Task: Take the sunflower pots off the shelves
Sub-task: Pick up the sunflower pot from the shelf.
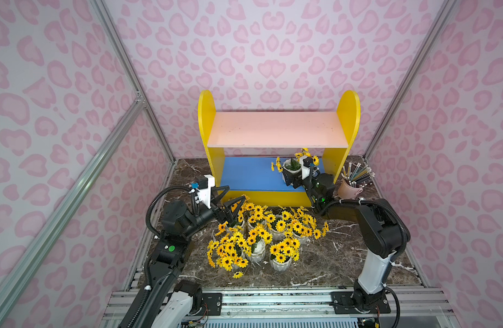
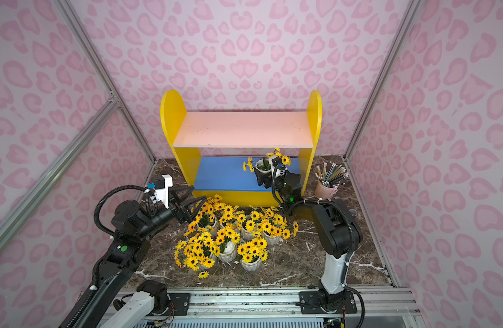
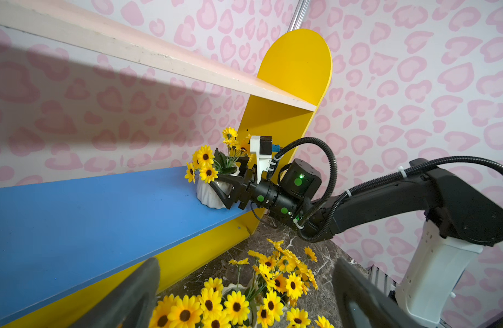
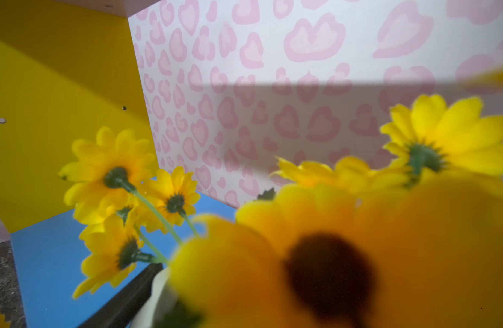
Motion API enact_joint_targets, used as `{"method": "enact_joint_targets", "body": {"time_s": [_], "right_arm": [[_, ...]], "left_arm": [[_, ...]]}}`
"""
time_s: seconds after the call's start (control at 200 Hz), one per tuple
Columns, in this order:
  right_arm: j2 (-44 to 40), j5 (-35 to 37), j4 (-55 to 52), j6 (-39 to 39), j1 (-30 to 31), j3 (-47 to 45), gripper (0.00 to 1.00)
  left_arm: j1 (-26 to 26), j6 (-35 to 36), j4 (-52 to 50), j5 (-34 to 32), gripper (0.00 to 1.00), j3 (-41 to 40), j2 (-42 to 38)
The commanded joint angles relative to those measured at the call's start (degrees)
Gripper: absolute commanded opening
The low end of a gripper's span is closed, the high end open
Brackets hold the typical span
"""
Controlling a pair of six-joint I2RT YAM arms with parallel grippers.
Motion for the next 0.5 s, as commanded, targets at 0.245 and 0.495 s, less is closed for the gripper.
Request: {"method": "enact_joint_targets", "body": {"time_s": [0.245, 0.495], "right_arm": [[-7.26, 4.99, 3.8, -1.43, 2.38, -5.26, 0.0], [-10.43, 6.75, 3.83, -1.89, 3.0, -6.81, 0.0]], "left_arm": [[-0.09, 0.04, 0.88, 0.61, 0.97, 0.23, -1.46], [-0.09, -0.13, 1.21, 1.12, 0.97, 0.12, -1.47]]}}
